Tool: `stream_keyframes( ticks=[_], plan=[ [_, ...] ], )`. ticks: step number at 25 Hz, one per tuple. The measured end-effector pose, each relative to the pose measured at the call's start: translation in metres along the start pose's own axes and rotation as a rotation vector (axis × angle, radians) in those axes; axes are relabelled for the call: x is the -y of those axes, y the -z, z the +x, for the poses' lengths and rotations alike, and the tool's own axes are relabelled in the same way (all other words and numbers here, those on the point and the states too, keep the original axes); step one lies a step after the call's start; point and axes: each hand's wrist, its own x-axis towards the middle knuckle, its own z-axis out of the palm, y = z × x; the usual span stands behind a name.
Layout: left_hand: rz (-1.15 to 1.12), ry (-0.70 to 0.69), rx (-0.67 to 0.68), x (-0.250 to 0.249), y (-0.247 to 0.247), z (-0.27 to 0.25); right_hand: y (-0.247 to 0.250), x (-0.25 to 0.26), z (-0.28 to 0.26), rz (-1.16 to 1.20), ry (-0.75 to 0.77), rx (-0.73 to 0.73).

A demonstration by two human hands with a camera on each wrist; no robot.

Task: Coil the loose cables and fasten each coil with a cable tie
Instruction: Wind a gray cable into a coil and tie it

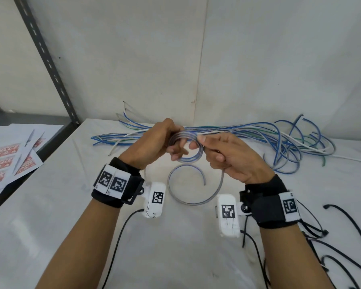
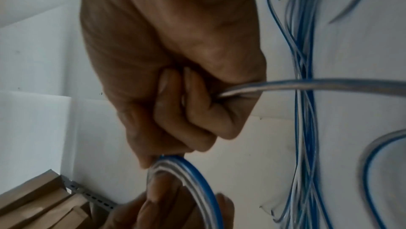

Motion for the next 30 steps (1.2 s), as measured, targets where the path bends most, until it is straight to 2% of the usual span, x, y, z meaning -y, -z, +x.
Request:
stream_keyframes(
  ticks=[2,4,6,9,11,14,18,23,27,30],
  plan=[
    [0.257,0.011,0.021,-0.001,-0.002,-0.006,0.002,0.000,-0.003,-0.158,0.009,0.017],
    [0.342,-0.018,0.013,0.000,-0.006,-0.007,0.004,0.002,-0.006,-0.261,0.015,-0.012],
    [0.299,-0.036,-0.034,0.002,-0.009,-0.005,0.003,0.005,-0.007,-0.324,0.059,-0.084],
    [0.229,-0.091,-0.101,0.003,-0.008,-0.002,-0.005,0.002,-0.003,-0.492,0.289,-0.231],
    [0.216,-0.166,-0.095,0.003,-0.006,-0.003,-0.009,-0.001,0.000,-0.634,0.428,-0.312],
    [0.166,-0.233,-0.055,0.003,-0.006,-0.006,-0.010,-0.003,0.004,-0.781,0.518,-0.424],
    [0.068,-0.262,-0.088,0.003,-0.011,-0.003,-0.017,-0.007,0.006,-0.719,0.553,-0.500],
    [-0.058,-0.268,-0.100,0.004,-0.009,-0.001,-0.021,-0.005,0.004,-0.558,0.502,-0.429],
    [-0.174,-0.248,-0.099,0.003,-0.011,0.000,-0.029,-0.005,0.005,-0.462,0.582,-0.591],
    [-0.235,-0.252,-0.121,0.002,-0.010,0.001,-0.041,-0.011,0.005,-0.462,0.645,-0.621]
  ],
)
